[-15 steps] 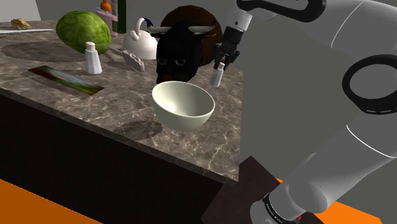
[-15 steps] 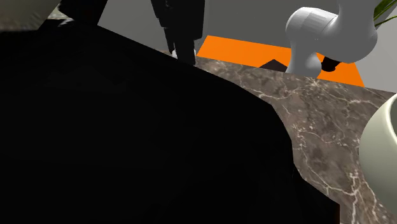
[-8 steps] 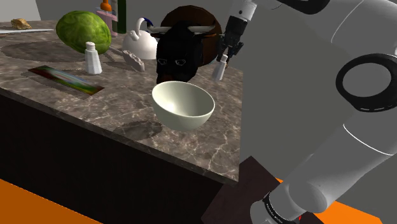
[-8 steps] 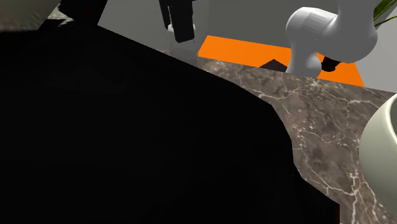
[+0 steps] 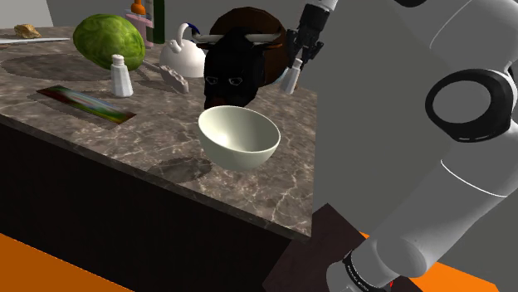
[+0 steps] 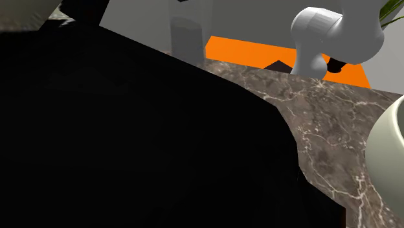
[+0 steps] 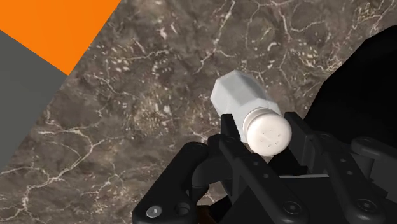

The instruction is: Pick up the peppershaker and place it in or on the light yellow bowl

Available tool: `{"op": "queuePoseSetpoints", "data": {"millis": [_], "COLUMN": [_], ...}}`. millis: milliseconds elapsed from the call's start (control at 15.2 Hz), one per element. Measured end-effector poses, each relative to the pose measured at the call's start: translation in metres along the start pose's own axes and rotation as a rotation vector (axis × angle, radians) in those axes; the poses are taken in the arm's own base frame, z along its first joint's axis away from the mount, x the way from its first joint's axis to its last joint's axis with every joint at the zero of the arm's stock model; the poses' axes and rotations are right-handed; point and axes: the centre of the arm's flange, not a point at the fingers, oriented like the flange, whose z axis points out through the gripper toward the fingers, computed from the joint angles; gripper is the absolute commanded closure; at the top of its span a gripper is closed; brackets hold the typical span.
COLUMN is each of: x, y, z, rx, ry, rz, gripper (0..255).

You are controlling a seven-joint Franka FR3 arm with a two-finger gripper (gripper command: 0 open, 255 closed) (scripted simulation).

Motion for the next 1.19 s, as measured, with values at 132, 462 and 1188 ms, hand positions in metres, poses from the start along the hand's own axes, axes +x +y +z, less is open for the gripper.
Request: {"op": "queuePoseSetpoints", "data": {"millis": [132, 462, 1188], "x": [0.000, -0.001, -0.036], "y": [-0.002, -0.005, -0.050], "z": [-0.009, -0.037, -0.074], "rx": [0.000, 0.000, 0.000], "ry": [0.000, 0.001, -0.001], "rz": [0.000, 0.000, -0.001], "gripper": [255, 255, 255]}}
